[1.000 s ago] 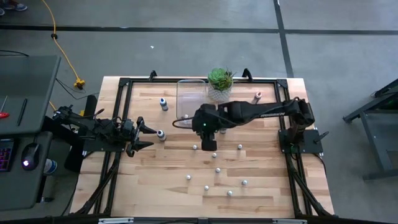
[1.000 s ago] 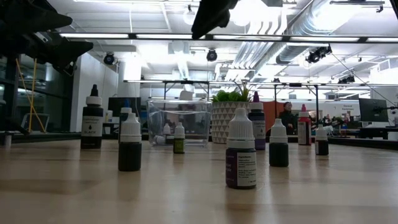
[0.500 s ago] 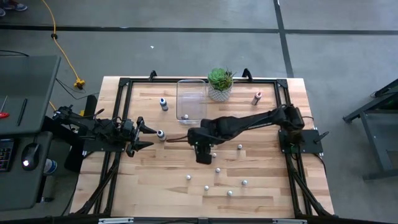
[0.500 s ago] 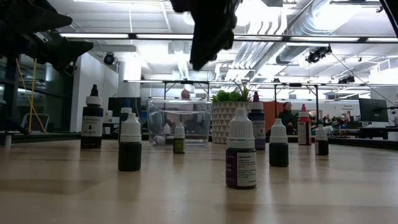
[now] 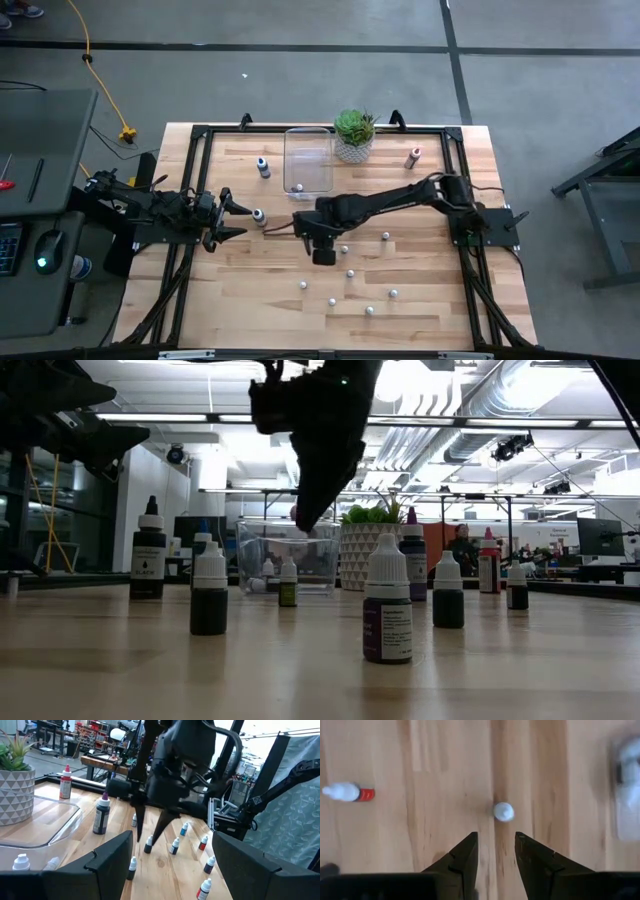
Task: Pick & Place food coloring
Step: Put the small green food coloring bottle into the transparent bin
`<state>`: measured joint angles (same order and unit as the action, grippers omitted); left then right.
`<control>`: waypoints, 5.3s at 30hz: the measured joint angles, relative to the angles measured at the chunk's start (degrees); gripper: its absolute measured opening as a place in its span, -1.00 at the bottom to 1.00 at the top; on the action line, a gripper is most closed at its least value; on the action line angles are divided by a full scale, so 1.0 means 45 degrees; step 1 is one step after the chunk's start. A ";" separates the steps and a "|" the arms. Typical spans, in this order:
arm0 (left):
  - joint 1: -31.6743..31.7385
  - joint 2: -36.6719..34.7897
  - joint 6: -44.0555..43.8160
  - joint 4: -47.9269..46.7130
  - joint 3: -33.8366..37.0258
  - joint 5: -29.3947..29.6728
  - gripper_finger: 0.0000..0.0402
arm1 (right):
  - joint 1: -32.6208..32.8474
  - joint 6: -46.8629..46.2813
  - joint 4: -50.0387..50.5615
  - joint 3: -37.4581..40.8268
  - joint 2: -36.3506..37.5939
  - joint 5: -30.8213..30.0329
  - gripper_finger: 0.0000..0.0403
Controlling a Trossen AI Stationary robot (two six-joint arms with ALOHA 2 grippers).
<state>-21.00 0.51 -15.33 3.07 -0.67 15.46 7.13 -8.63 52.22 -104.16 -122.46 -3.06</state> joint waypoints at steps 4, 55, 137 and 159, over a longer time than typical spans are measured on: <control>0.0001 0.0000 0.0004 0.0000 0.0000 -0.0004 0.35 | 0.0002 0.0455 -0.0201 0.0000 -0.0297 -0.0007 -0.41; -0.0002 -0.0004 0.0000 0.0000 0.0000 0.0000 0.35 | -0.1080 0.0272 -0.3109 0.1661 -0.0250 0.0757 -0.07; 0.0000 -0.0005 0.0000 0.0000 0.0000 -0.0005 0.35 | -0.1002 -0.1049 -0.3043 0.1690 -0.0062 0.0821 -0.80; 0.0000 -0.0005 0.0000 0.0000 0.0000 0.0000 0.35 | -0.0413 -0.1055 -0.4711 0.1661 0.2700 -0.1436 -0.77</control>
<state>-21.00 0.49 -15.33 3.07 -0.67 15.46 5.27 -13.38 31.02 -96.68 -110.31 -9.52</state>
